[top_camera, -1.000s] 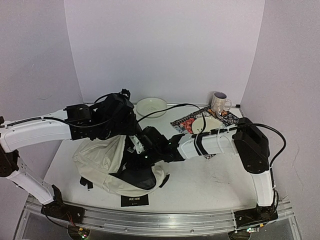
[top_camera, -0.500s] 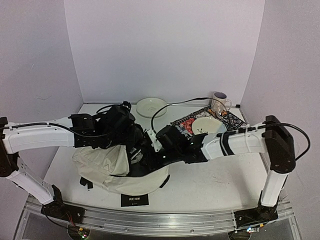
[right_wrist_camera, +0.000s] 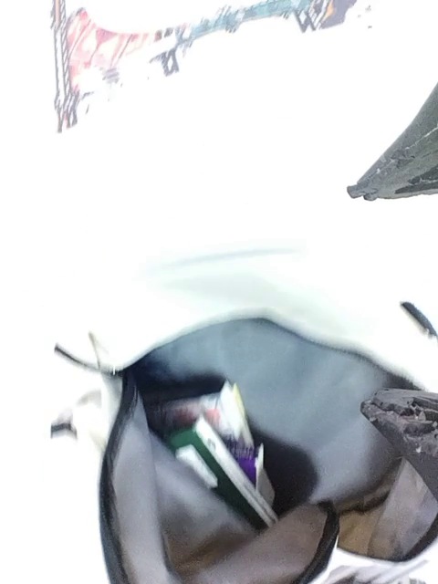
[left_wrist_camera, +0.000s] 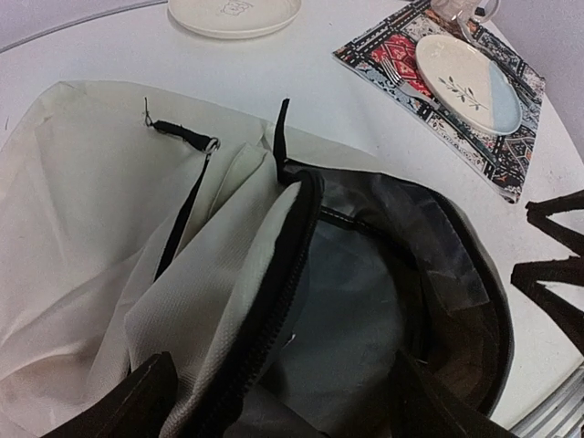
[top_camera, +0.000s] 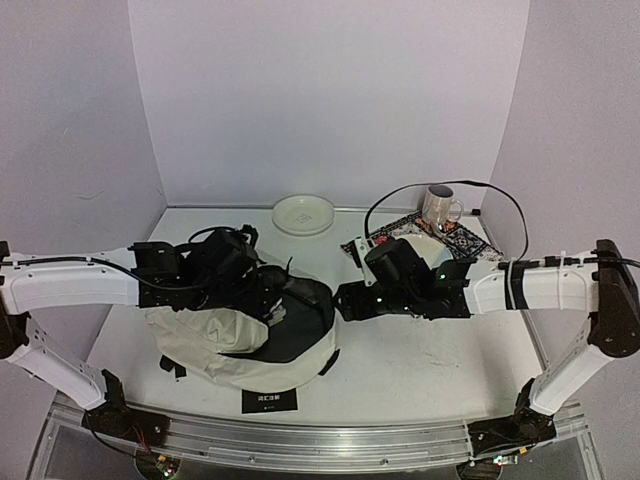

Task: Pack the student bag
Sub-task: Place the student bag at the center of the board.

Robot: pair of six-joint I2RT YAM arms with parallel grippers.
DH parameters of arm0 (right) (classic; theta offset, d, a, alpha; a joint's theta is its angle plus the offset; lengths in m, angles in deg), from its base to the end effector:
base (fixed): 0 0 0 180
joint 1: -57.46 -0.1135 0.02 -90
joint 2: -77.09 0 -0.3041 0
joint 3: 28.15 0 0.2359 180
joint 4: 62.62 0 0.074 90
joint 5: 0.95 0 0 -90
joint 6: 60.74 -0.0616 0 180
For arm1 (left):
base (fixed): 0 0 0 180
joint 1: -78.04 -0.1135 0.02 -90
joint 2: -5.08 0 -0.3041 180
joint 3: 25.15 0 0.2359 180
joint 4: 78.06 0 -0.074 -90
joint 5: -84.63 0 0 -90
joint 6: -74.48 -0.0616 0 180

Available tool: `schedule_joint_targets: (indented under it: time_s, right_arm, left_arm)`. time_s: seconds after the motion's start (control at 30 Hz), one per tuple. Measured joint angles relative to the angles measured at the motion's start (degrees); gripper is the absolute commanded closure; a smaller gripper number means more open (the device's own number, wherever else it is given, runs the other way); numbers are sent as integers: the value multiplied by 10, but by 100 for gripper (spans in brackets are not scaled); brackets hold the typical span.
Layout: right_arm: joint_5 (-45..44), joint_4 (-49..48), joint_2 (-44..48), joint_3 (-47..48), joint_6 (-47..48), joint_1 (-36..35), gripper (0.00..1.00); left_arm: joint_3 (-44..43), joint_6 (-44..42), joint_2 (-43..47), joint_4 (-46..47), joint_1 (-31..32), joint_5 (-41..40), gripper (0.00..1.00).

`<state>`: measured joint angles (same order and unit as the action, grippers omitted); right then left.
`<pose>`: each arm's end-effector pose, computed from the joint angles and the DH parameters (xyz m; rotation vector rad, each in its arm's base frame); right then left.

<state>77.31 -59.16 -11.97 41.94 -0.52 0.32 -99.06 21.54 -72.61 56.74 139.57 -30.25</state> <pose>0.2071 0.2975 0.2896 -0.3453 2.0105 0.7847 0.1543 -0.2301 0.2971 0.3072 2.3276 -0.3269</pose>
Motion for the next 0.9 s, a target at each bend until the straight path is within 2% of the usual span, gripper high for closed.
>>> schedule_joint_targets:
  time_s: [0.07,0.4,0.53,0.7,0.9]
  right_arm:
    - [-10,3,5,-3,0,0,26]
    - [-23,6,8,-4,1,0,21]
    - [-22,6,8,-4,3,0,21]
    - [-17,6,8,-4,4,0,21]
    - [-13,6,8,-6,2,0,21]
  left_arm:
    - [6,14,11,-11,0,10,9]
    - [5,83,80,-123,0,13,7]
    - [-18,94,105,-167,0,11,13]
    - [-22,109,140,-181,0,14,18]
    - [27,144,89,-181,0,52,25]
